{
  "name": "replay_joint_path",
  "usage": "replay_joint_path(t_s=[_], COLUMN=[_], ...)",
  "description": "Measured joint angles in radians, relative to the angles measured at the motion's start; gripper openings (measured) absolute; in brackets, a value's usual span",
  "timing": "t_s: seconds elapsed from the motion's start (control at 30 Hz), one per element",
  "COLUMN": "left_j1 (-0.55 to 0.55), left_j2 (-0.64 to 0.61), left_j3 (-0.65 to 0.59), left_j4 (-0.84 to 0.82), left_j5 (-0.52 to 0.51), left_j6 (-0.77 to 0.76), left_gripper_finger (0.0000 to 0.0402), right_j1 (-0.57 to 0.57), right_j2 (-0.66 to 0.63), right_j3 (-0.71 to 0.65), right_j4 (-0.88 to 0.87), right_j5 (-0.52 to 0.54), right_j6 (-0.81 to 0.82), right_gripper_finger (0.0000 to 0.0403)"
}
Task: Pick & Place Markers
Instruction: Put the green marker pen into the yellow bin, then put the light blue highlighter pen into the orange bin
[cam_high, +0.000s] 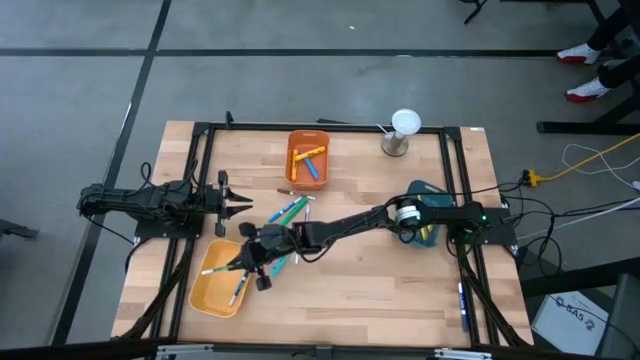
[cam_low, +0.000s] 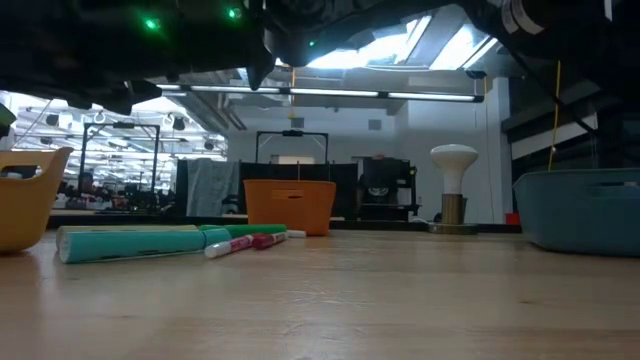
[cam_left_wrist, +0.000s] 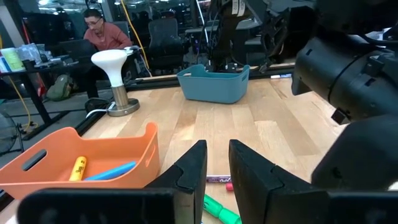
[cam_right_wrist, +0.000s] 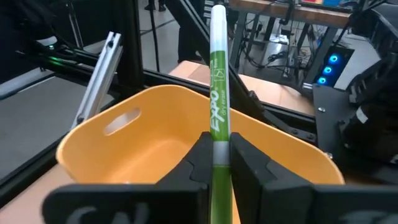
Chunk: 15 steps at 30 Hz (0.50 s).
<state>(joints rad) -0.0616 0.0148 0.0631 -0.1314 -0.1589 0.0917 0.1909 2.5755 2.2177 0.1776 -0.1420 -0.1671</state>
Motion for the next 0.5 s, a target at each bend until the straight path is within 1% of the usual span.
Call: replay_joint_path(t_s=[0.1,0.17,0.27,0.5], left_j1=[0.000,0.000,0.000,0.000], left_j2=[0.000,0.000,0.000,0.000], left_j3=[0.000,0.000,0.000,0.000], left_j4=[0.000,0.000,0.000,0.000], left_j5=[0.000,0.000,0.000,0.000], left_j6=[0.000,0.000,0.000,0.000], left_gripper_finger=[0.0066,0.0068,0.0067,0.0064], right_j1=[-0.006,-0.009,-0.015,-0.018], right_j2=[0.000,0.000,0.000,0.000], right_j3=[0.000,0.000,0.000,0.000], right_j4=[0.001,0.000,-0.002,-0.002], right_j5=[0.026,0.059,0.094,0.097], right_j6=[0.004,0.014,0.028,0.031], right_gripper_finger=[0.0043,0.0058,0.0092,0.0182])
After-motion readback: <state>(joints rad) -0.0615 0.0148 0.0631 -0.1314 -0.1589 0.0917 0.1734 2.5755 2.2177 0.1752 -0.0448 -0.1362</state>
